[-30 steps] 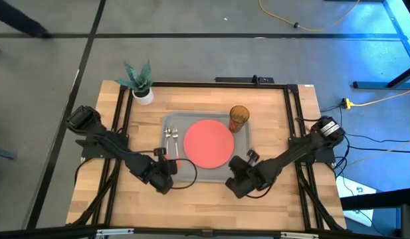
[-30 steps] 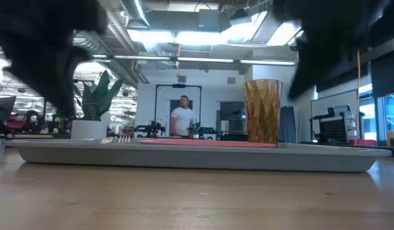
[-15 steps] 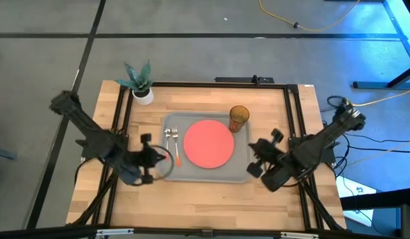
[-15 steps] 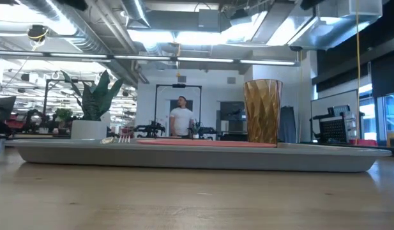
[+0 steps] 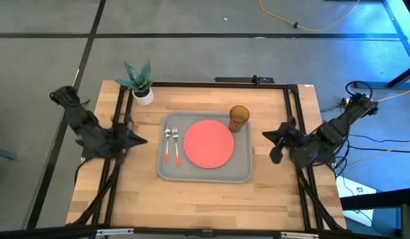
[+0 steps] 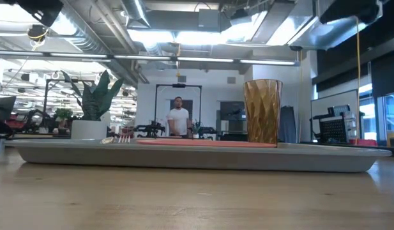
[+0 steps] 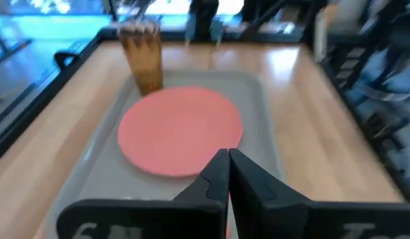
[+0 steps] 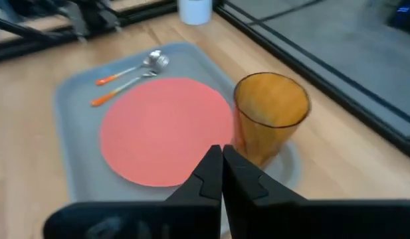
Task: Pick and place plate/cup/fork/spoon on tray
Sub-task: Return to Home Position
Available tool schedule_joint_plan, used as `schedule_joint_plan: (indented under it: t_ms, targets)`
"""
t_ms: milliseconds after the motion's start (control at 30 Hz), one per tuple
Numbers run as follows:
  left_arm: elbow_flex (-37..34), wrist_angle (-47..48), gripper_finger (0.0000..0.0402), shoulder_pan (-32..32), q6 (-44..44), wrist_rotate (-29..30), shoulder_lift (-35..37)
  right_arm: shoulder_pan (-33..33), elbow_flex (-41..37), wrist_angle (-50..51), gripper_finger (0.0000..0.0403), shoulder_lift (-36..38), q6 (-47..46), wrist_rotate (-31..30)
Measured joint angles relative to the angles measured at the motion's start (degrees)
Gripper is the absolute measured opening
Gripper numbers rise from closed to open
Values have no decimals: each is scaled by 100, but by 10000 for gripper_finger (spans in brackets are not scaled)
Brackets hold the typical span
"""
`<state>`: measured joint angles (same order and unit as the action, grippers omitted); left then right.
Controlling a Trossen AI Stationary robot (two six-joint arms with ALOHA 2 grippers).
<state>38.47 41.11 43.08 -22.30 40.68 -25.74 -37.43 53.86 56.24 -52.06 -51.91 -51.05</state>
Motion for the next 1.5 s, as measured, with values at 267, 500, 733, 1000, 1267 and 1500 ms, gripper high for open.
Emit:
schedule_joint_plan:
  t_ms: [267,500,733,1000,1267,1500]
  targets:
    - [-185,-188,0,-1,1003,-895,1873,2,-1298,-1893,5,1765,1690,451]
    - [-247,-69,0,5,1843,-1798,2540,2,-1885,-3066,5,2786,3720,1780]
    - [-211,-291,0,6,2137,-2282,2552,9,-2426,-3290,5,3726,4429,2619]
    - [-552,-609,0,7,2104,-2330,2547,9,-3319,-3739,5,4668,4312,2767]
    - [-1325,-1448,0,7,2096,-2336,2549,9,-4246,-4578,5,5034,4324,3074]
    - [-1974,-2002,0,7,2090,-2343,2549,9,-4679,-4956,5,5200,4324,3127]
